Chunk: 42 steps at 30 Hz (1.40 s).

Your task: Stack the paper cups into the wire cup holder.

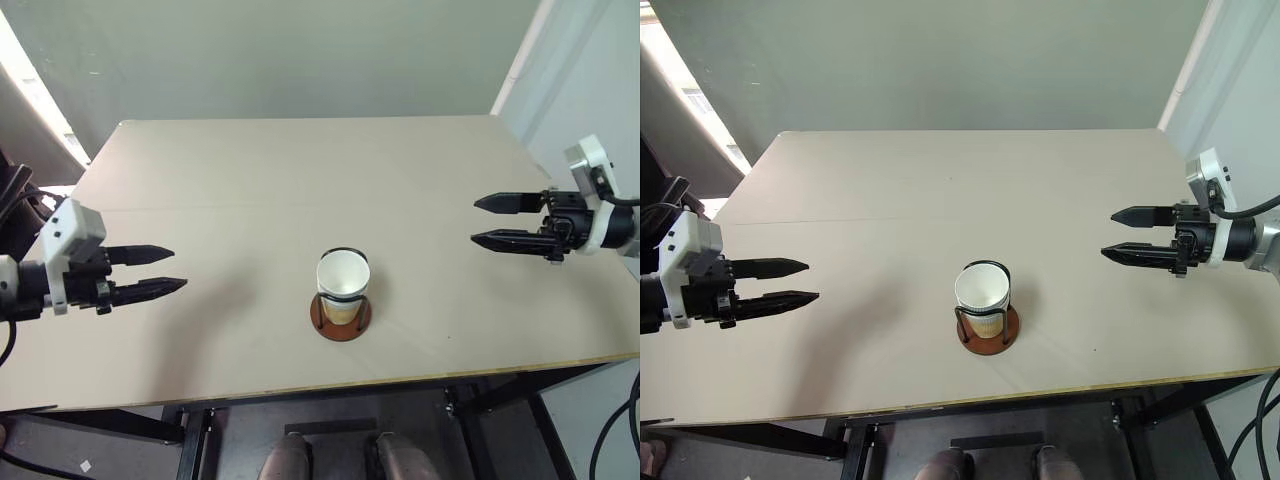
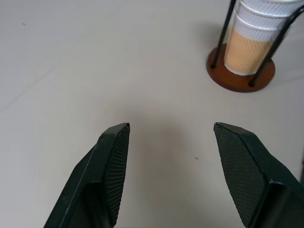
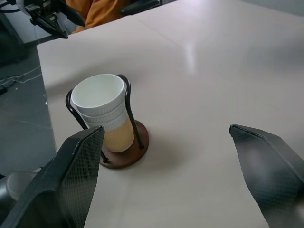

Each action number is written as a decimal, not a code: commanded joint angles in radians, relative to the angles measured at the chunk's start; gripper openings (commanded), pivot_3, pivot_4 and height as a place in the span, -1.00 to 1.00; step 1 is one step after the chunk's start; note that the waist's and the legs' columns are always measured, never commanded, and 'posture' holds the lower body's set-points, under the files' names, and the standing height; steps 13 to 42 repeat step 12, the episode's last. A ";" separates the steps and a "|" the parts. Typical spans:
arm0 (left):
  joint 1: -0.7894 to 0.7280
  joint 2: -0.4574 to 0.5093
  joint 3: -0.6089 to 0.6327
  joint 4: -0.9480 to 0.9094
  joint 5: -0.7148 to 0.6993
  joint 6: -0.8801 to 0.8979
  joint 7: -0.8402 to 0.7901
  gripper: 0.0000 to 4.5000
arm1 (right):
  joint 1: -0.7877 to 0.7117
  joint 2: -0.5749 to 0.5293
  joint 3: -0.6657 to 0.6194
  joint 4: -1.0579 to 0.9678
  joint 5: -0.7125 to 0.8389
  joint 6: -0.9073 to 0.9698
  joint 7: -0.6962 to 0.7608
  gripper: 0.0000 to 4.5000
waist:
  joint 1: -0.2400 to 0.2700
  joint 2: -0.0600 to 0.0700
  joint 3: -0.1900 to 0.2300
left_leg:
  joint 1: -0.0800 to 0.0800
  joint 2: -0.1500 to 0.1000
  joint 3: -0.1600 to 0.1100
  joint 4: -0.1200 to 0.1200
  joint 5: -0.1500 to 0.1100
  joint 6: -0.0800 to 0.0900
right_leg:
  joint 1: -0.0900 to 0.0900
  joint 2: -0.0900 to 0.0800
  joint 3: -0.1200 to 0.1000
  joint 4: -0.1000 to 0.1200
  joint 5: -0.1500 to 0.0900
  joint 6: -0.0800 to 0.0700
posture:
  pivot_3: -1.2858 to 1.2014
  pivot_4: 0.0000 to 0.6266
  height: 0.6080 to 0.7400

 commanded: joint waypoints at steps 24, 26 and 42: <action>0.095 -0.030 0.107 -0.095 0.001 0.025 0.054 0.34 | -0.090 0.045 0.028 0.066 -0.061 -0.030 0.041 0.96 | -0.002 0.000 0.000 | 0.000 0.000 0.001 0.000 0.000 0.000 | -0.001 0.000 0.001 0.000 0.000 0.000 | 0.03 -0.52 1.00; 0.095 -0.030 0.107 -0.095 0.001 0.025 0.054 0.34 | -0.090 0.045 0.028 0.066 -0.061 -0.030 0.041 0.96 | -0.002 0.000 0.000 | 0.000 0.000 0.001 0.000 0.000 0.000 | -0.001 0.000 0.001 0.000 0.000 0.000 | 0.03 -0.52 1.00; 0.095 -0.030 0.107 -0.095 0.001 0.025 0.054 0.34 | -0.090 0.045 0.028 0.066 -0.061 -0.030 0.041 0.96 | -0.002 0.000 0.000 | 0.000 0.000 0.001 0.000 0.000 0.000 | -0.001 0.000 0.001 0.000 0.000 0.000 | 0.03 -0.52 1.00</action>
